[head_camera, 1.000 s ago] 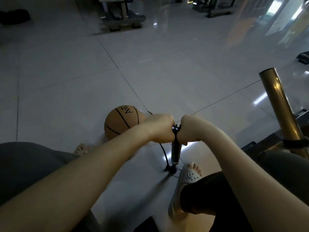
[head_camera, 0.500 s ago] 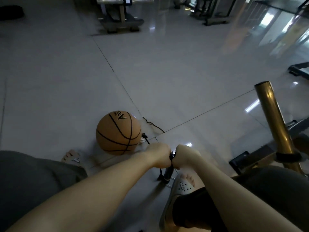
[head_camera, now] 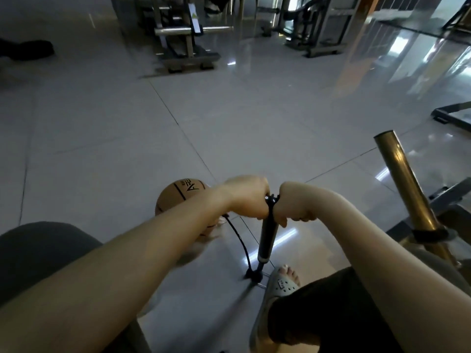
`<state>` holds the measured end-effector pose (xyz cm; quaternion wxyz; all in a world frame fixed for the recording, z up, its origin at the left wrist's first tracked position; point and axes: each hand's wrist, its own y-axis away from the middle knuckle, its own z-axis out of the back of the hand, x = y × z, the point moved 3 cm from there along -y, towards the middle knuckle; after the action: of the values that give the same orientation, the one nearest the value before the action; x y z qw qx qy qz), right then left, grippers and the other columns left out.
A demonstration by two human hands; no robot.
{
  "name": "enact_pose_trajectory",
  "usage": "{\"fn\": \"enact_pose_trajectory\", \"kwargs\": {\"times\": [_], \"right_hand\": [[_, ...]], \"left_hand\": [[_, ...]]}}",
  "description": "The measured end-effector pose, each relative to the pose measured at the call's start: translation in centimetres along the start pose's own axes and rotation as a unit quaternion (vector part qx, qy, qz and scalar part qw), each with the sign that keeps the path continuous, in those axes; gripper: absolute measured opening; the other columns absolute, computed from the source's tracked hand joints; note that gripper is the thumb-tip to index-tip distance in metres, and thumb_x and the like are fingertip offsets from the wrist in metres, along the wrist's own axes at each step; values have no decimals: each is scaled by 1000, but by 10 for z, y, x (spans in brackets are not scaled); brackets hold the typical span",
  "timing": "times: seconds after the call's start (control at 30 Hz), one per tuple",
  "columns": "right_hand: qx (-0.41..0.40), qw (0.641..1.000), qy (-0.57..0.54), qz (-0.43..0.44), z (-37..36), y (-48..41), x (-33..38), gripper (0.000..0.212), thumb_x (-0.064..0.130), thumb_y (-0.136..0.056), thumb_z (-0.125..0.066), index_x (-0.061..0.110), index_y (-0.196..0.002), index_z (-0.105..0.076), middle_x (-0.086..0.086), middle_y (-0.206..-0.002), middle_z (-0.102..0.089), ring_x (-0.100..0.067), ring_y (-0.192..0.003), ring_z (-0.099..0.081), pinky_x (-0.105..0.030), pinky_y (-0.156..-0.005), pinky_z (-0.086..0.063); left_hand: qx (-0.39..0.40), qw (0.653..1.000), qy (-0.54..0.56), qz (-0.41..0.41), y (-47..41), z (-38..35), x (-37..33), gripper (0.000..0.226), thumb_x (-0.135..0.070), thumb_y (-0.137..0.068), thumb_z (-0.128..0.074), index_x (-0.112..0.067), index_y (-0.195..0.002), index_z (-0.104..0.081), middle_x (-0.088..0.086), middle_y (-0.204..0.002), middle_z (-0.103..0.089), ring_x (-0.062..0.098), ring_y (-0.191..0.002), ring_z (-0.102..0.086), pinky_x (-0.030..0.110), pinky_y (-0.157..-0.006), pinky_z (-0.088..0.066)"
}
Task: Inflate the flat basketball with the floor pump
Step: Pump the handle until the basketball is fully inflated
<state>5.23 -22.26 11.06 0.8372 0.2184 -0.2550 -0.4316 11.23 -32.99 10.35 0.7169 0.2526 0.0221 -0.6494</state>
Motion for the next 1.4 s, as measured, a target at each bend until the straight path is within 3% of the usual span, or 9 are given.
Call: {"fn": "enact_pose_trajectory", "kwargs": {"times": [0.17, 0.33, 0.57, 0.7, 0.87, 1.07, 1.17, 1.3, 1.4], "right_hand": [[22, 998, 52, -4, -78, -63, -30, 14, 10, -63, -67, 11, -58, -54, -3, -54, -52, -20, -51, -49, -24, -50, -39], [27, 999, 38, -14, -115, -87, -55, 16, 15, -71, -58, 13, -60, -47, -2, -56, -48, -18, -52, -45, -24, -51, -36], [12, 999, 44, -11, -110, -61, -54, 20, 13, -72, -64, 14, -59, -49, 0, -56, -50, -17, -52, -47, -23, -52, -39], [-3, 999, 30, 23, -55, -35, -31, 10, 11, -66, -71, 9, -62, -62, -4, -52, -53, -20, -45, -48, -24, -47, -40], [-24, 999, -28, 32, 21, -4, -11, 13, 5, -65, -70, 5, -61, -57, -7, -51, -48, -20, -40, -38, -19, -42, -32], [40, 999, 28, -9, -50, -55, -24, 13, 6, -65, -67, 9, -58, -55, -5, -54, -50, -21, -48, -45, -24, -50, -39], [38, 998, 49, -15, -84, -84, -32, 10, 10, -62, -65, 12, -60, -55, -2, -57, -54, -20, -53, -51, -24, -53, -42], [37, 997, 62, 0, -108, -99, -27, 12, 15, -69, -62, 14, -63, -51, -1, -61, -53, -17, -55, -49, -25, -55, -43], [10, 997, 77, 14, -108, -98, -18, 11, 17, -70, -59, 15, -65, -50, -1, -65, -53, -18, -59, -51, -25, -57, -43]], "left_hand": [[-20, 999, 19, 39, -34, -95, 28, 23, -27, -78, -64, -16, -61, -52, 1, -58, -56, 19, -52, -52, 26, -48, -38], [9, 999, 11, 43, -52, -135, 30, 11, -22, -78, -61, -18, -68, -59, 0, -63, -57, 21, -59, -57, 24, -47, -33], [55, 998, -2, 35, -38, -126, 12, 14, -23, -83, -62, -14, -73, -61, 2, -65, -56, 22, -60, -54, 26, -50, -36], [77, 997, -11, 18, -24, -61, 3, 19, -16, -82, -66, -17, -65, -57, 0, -59, -53, 17, -52, -46, 24, -47, -31], [31, 999, 25, -2, -20, 20, -12, 15, -13, -82, -71, -20, -69, -68, -9, -55, -56, 7, -48, -51, 19, -45, -35], [17, 999, 23, 35, -50, -71, 26, 25, -34, -75, -71, -14, -66, -60, 4, -56, -57, 23, -51, -52, 36, -48, -50], [16, 999, 21, 37, -54, -105, 40, 33, -40, -78, -66, -13, -63, -55, 3, -59, -56, 23, -54, -52, 28, -48, -40], [34, 996, 33, 74, -54, -132, 58, 21, -32, -77, -59, -17, -63, -55, 2, -63, -59, 26, -61, -61, 32, -54, -51], [45, 995, 44, 82, -50, -132, 66, 24, -26, -81, -59, -18, -60, -50, 0, -59, -53, 21, -54, -52, 27, -49, -38]]}}
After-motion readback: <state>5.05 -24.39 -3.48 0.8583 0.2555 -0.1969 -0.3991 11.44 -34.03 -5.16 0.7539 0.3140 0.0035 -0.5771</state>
